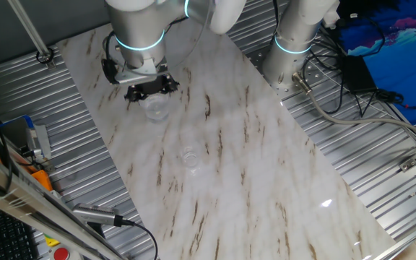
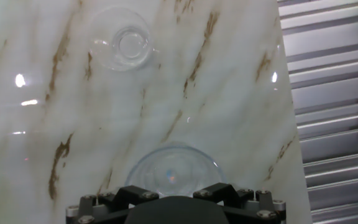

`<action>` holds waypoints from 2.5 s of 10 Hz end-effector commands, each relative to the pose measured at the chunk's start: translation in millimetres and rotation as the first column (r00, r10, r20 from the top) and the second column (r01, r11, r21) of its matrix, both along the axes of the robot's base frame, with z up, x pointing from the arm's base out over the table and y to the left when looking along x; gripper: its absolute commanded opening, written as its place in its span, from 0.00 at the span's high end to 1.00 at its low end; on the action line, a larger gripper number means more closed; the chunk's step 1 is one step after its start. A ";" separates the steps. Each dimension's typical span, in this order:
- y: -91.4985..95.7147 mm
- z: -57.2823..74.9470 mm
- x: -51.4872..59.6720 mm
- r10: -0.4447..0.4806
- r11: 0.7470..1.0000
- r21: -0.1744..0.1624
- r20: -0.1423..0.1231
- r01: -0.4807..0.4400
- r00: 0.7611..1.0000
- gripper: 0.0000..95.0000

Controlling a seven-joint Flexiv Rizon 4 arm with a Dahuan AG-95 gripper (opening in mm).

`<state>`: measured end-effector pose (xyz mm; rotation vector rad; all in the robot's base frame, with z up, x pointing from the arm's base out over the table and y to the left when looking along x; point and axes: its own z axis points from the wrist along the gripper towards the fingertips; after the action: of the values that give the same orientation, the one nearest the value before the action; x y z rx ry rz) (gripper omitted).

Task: Pour the water from one cup into another empty cup

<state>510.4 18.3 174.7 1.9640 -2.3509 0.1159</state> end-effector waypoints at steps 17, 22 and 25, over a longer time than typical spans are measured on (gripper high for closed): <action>17.9 -9.0 -54.4 0.172 0.985 -0.028 0.011 -0.172 0.985 1.00; 37.7 -20.9 -40.8 0.177 0.980 -0.090 0.008 -0.175 0.984 1.00; 47.4 -26.3 -35.4 0.120 0.971 -0.209 -0.003 -0.118 0.993 1.00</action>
<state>471.4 63.9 150.2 2.0847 -2.1228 0.3111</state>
